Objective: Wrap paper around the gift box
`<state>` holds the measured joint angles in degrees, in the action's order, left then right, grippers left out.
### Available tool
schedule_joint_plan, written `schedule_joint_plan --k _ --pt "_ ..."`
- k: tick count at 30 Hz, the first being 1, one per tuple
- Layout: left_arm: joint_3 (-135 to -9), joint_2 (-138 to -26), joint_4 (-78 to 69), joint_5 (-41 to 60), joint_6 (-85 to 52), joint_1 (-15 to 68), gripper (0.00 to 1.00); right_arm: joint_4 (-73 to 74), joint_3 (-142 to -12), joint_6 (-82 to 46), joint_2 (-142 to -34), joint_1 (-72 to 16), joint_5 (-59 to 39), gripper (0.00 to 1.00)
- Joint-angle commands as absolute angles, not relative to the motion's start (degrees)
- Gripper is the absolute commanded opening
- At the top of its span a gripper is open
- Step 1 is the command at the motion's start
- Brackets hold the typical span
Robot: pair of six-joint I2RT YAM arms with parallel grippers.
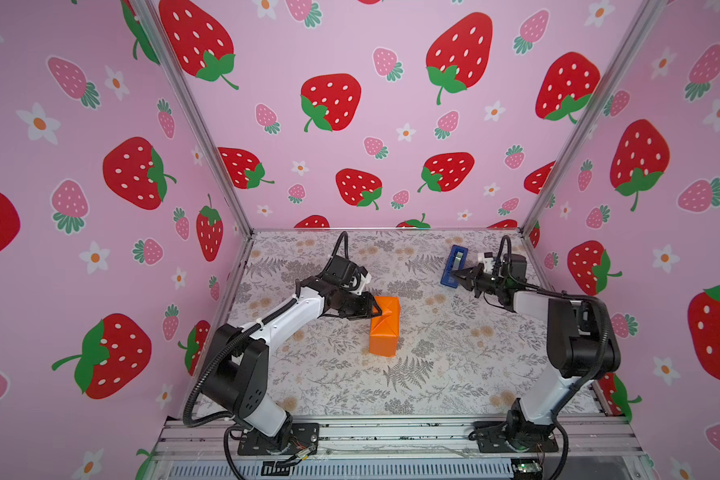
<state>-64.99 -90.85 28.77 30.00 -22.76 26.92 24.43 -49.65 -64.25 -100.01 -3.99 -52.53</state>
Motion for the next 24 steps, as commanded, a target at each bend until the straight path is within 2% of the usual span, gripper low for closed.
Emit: schedule_joint_plan --k 1,9,24 --pt "-63.2 -93.6 35.7 25.5 -22.0 27.7 0.40 24.9 -46.5 -63.2 -97.4 -5.4 -53.4 0.00" --pt "-63.5 -94.3 36.1 25.6 -21.5 27.8 0.40 24.8 -43.7 -59.5 -103.3 -6.7 -53.1 0.00" --pt "-64.2 -95.8 37.1 26.1 -19.8 27.9 0.40 8.5 -42.0 -41.8 -111.4 -4.1 -42.9 0.00"
